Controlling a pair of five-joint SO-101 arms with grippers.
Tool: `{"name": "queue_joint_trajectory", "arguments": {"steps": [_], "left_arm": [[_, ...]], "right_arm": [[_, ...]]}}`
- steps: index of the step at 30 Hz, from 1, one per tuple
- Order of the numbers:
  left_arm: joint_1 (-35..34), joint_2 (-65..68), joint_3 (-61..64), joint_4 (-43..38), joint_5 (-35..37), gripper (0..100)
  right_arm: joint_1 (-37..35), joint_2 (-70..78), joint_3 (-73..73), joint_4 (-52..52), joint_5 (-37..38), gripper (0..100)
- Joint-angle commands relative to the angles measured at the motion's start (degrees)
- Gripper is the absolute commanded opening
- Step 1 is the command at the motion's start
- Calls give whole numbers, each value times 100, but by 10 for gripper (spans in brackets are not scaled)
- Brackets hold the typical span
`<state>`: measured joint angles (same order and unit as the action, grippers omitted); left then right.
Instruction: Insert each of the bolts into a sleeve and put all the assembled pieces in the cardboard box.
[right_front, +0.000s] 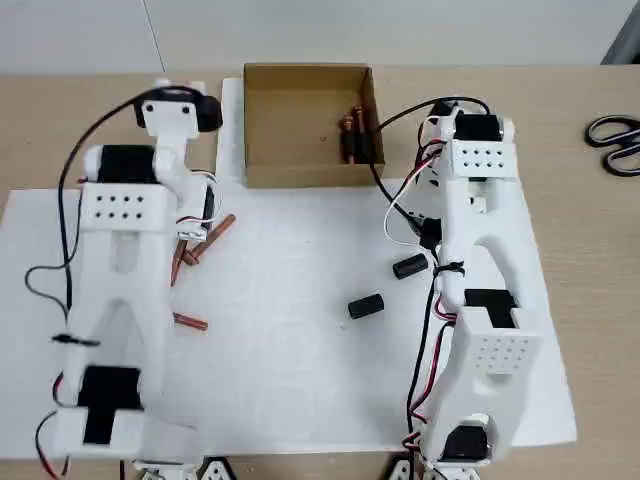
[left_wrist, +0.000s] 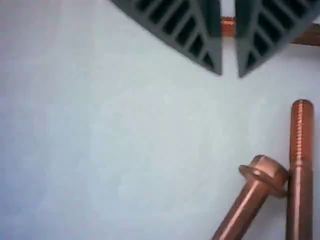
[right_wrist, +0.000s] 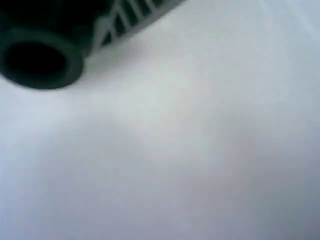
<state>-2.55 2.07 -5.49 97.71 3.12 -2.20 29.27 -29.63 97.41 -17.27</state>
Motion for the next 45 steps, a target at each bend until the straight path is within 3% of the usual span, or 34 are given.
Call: {"name": "queue_joint_trajectory", "arguments": {"steps": [1,15,45], "left_arm": [[-255,404,-356,26,105,6],[-615,1925,-1446,35,-668,41],[-686,4114,-3152,0,-932,85]], "right_arm": [[4,-400,-18,101,44,3],[-22,-400,-18,110,44,3],[-22,-400,-18,110,53,3]]}}
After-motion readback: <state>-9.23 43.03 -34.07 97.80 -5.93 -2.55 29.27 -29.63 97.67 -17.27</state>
